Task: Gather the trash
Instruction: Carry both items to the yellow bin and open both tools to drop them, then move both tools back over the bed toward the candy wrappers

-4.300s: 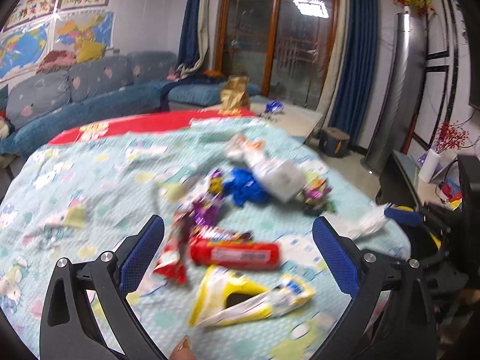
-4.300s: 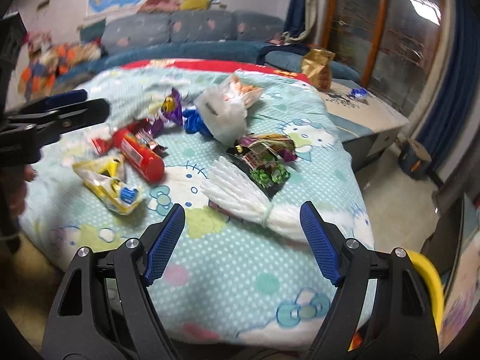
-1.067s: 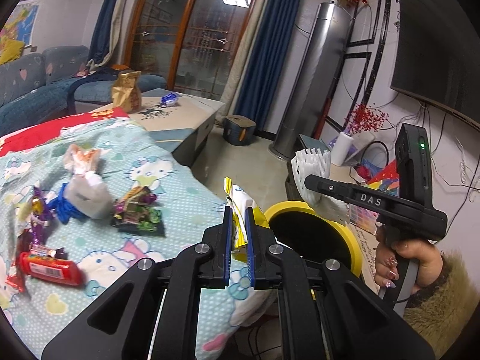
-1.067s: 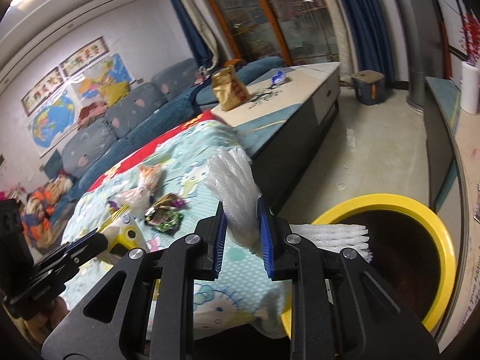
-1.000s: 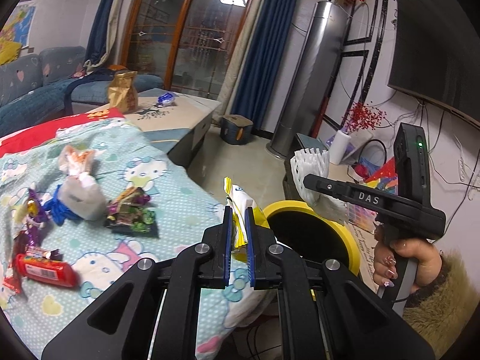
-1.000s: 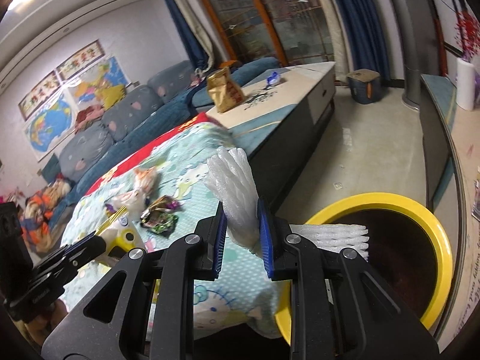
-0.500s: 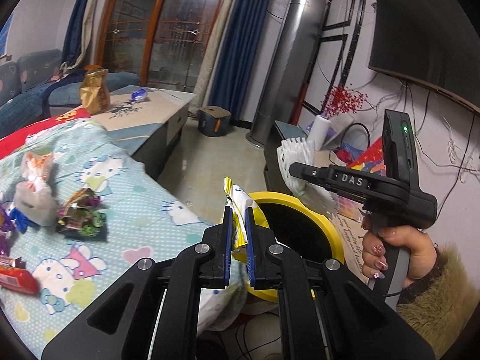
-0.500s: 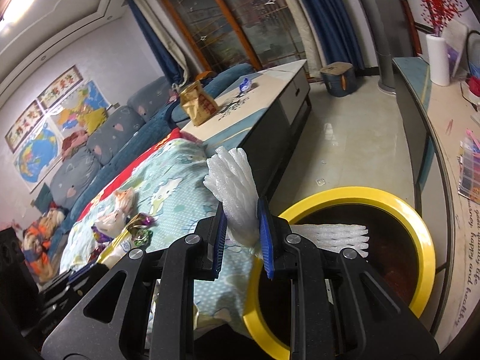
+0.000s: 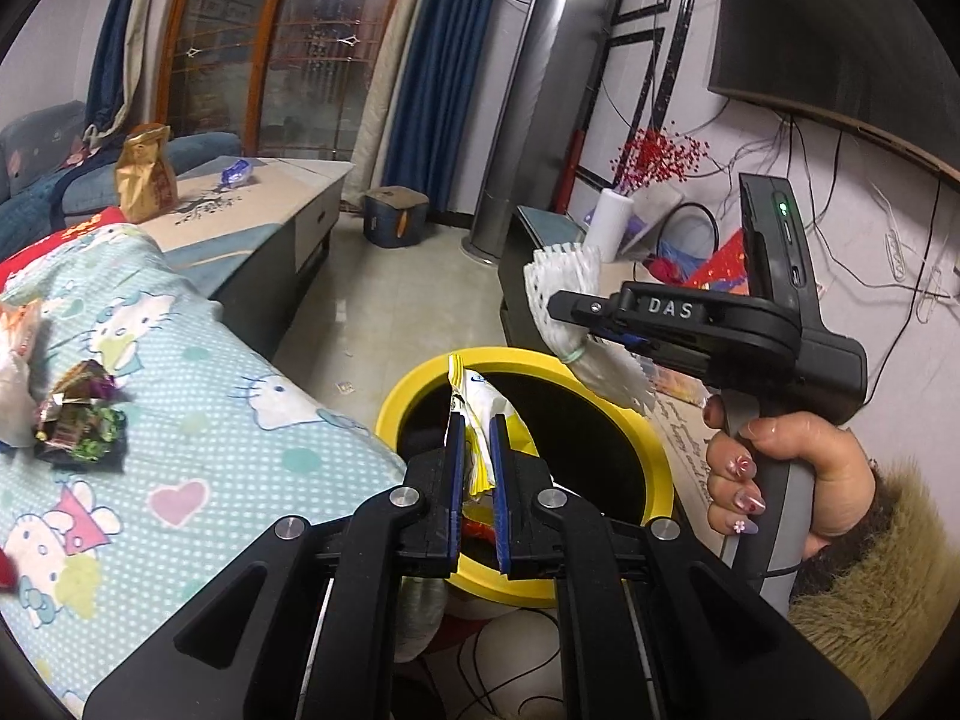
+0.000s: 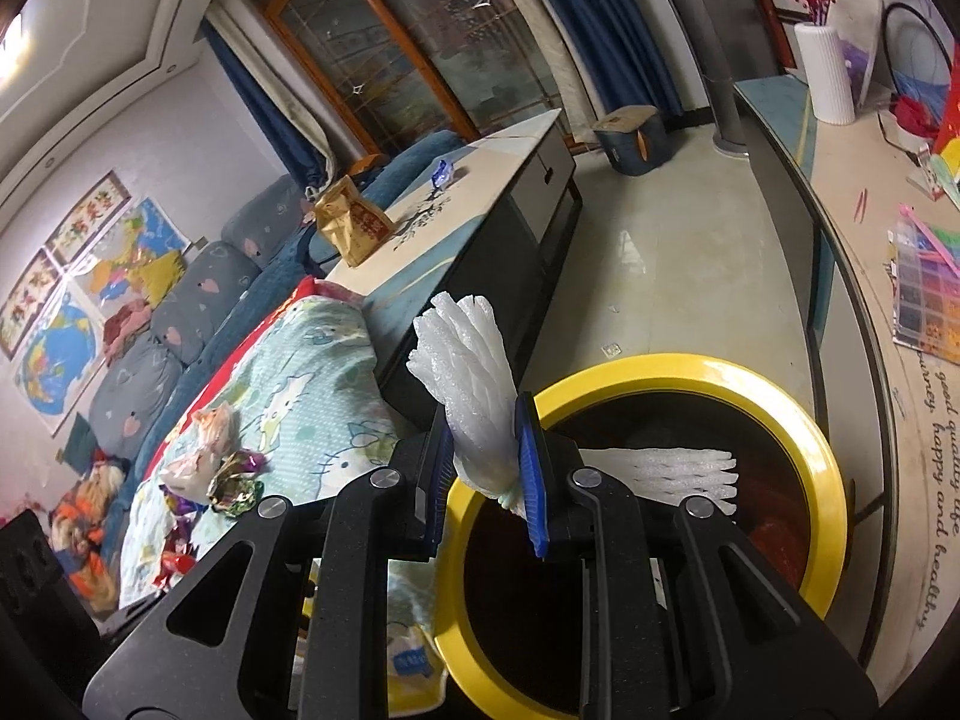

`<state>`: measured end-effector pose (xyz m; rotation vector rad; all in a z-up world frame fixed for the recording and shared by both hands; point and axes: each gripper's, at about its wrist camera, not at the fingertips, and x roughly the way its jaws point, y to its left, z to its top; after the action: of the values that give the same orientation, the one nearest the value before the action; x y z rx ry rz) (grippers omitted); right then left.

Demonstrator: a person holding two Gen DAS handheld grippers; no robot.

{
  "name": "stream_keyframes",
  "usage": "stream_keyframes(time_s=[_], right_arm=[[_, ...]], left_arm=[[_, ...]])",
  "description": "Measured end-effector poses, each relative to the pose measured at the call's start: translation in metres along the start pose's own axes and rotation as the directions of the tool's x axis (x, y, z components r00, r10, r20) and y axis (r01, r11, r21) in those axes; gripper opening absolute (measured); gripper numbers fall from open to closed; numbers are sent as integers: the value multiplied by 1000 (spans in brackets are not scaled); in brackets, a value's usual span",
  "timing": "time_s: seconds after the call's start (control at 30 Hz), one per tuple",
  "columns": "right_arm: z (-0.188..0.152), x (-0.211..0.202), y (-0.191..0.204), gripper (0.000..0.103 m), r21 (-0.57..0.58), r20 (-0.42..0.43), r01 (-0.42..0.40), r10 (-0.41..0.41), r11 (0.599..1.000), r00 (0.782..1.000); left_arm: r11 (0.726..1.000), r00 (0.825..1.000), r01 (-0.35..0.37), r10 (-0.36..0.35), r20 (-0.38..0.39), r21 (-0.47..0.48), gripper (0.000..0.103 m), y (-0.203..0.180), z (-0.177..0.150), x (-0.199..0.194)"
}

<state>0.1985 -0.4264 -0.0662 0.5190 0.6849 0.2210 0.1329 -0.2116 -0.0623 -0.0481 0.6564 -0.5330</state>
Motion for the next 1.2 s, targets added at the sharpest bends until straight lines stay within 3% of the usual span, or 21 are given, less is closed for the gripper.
stream_keyframes(time_s=[0.47, 0.63, 0.67, 0.73, 0.77, 0.8, 0.87, 0.97, 1.2], right_arm=[[-2, 12, -24, 17, 65, -28, 18, -16, 998, 999], [-4, 13, -31, 25, 91, -27, 37, -35, 995, 999], [-4, 13, -32, 29, 100, -25, 38, -36, 994, 999], [-4, 11, -35, 39, 116, -17, 44, -42, 992, 999], [-4, 10, -36, 43, 116, -11, 56, -55, 992, 998], [-3, 9, -35, 48, 114, -8, 65, -65, 991, 998], [-2, 7, -34, 52, 105, 1, 85, -86, 991, 996], [-2, 6, -30, 54, 89, 7, 104, -105, 991, 994], [-4, 1, -12, 62, 22, 21, 115, -116, 993, 993]], left_arm=[[999, 999, 28, -27, -35, 26, 8, -12, -8, 31], [998, 997, 51, -48, -57, 42, 8, -17, -8, 49], [997, 996, 61, -58, -69, 44, 11, -18, -9, 53], [996, 993, 75, -71, -90, 42, 33, -18, -8, 61], [997, 994, 73, -70, -89, 39, 55, -17, -7, 63], [997, 994, 75, -72, -77, 31, 63, -15, -6, 61], [996, 995, 82, -80, -59, 25, 65, -12, -4, 57], [998, 998, 53, -52, -29, 22, 82, -7, -1, 47], [999, 999, -34, 35, 25, -19, 94, 10, 5, 19]])
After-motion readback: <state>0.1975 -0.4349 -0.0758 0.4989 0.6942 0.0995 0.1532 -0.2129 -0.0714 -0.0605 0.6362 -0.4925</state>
